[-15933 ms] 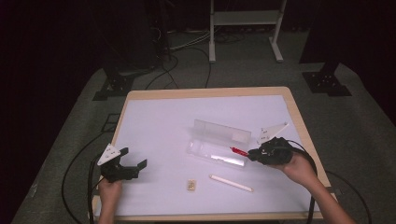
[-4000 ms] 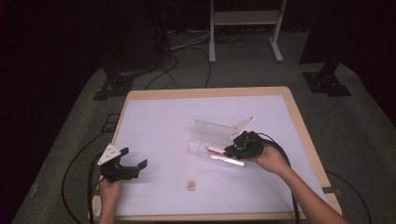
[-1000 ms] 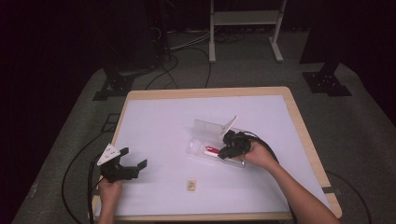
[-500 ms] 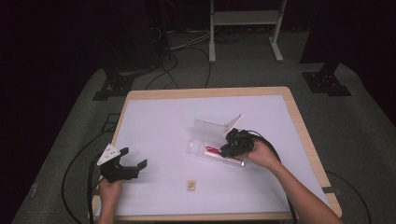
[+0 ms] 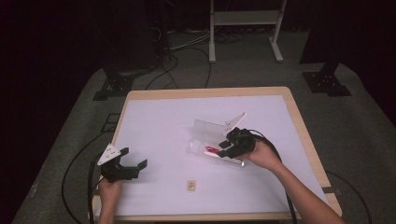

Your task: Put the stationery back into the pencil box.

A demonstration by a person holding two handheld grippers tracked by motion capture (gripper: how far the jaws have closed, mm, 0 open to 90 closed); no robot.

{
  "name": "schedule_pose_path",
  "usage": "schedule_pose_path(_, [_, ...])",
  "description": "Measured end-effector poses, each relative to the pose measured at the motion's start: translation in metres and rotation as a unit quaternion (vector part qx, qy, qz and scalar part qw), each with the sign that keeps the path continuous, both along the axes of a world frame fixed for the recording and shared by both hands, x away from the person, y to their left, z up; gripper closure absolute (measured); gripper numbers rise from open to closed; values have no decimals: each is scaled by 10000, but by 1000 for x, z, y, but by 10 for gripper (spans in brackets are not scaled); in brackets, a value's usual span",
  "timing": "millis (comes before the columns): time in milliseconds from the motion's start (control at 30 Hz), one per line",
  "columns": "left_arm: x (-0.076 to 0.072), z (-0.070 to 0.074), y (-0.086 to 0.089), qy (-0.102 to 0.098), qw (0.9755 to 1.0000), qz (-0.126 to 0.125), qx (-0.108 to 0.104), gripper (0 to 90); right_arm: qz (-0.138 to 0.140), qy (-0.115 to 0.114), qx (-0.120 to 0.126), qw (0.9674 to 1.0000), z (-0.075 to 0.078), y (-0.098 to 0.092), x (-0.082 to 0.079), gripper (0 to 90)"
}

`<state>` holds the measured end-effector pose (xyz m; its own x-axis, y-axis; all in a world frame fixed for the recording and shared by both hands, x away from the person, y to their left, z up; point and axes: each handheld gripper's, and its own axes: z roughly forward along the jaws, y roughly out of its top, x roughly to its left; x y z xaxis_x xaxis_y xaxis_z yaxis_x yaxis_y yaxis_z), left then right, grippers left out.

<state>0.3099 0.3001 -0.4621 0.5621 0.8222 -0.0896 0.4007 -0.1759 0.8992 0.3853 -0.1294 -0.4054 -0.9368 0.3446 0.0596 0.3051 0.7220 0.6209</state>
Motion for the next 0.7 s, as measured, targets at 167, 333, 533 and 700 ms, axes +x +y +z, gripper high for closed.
schedule_pose_path(167, [0, 0, 0, -1, 10000, -8, 0, 0, 122, -49, 36, 9999, 6, 5, -8, 526])
schedule_pose_path(333, [0, 0, 0, -5, 10000, 3, -38, 0, 243, -19, 10, 9997, 10, 12, -13, 496])
schedule_pose_path(533, [0, 0, -1, -5, 10000, 4, -8, 0, 344, -7, 9, 9994, 10, 21, -20, 446])
schedule_pose_path(700, [-1, 0, 0, -6, 10000, 4, 8, 0, 432, -21, 65, 9990, 11, 27, -26, 424])
